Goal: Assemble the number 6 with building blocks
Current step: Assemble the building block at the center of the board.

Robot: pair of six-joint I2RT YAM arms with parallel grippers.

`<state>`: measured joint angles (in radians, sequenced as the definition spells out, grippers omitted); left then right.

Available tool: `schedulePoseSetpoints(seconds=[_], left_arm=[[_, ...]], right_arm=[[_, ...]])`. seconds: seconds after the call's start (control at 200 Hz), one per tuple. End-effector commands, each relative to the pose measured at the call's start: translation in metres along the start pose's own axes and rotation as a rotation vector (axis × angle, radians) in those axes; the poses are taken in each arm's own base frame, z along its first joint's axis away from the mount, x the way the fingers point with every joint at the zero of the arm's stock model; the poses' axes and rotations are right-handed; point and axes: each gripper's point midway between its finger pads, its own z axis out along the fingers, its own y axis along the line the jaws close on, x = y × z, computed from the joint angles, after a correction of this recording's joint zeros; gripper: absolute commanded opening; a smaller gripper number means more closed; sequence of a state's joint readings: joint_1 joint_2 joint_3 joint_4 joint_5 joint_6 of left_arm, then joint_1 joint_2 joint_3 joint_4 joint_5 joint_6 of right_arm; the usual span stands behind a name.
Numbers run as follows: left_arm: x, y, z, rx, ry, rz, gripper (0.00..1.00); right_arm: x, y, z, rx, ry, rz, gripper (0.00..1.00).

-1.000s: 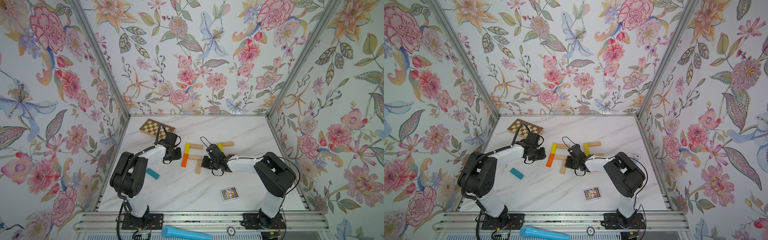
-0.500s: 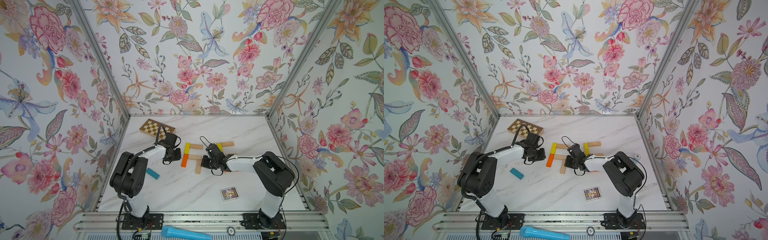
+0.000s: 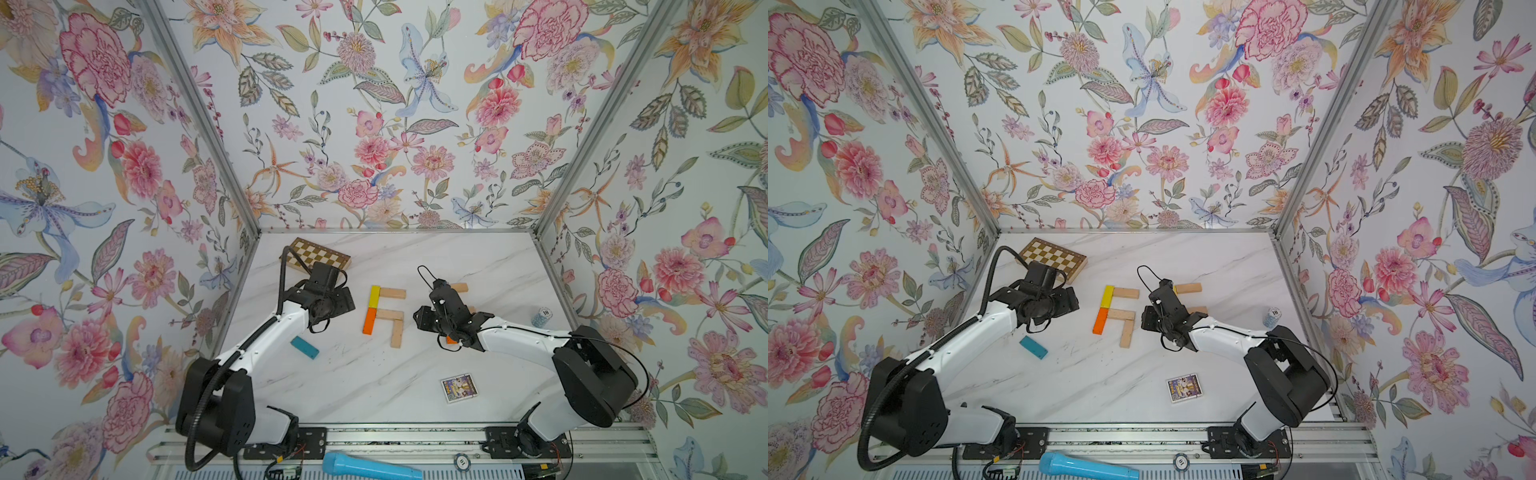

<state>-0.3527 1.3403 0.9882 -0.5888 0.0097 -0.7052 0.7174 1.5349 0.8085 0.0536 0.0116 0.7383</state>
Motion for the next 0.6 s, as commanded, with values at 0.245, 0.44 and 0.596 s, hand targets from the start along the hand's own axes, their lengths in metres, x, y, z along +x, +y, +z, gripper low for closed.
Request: schedulePoseSetpoints(seconds=[0.245,0.44,0.596], left_arm=[[0.042,0.109,-0.038,-0.330,-0.056,-0.457,0.79],[0.058,0.131,-0.030,-0.379,-0.025,-0.564,0.77],[0.070,0.130,-0.013,-0.357,0.018,-0.615,0.75]], right_arm=[[0.006,-0.011,-0.027,-0.018,-0.031,-0.099,0.30],[0.002,-0.012,-0.034,-0.030,-0.051,-0.115,0.31],[0.000,-0.015,-0.031,-0.032,-0.047,-0.106,0.31]])
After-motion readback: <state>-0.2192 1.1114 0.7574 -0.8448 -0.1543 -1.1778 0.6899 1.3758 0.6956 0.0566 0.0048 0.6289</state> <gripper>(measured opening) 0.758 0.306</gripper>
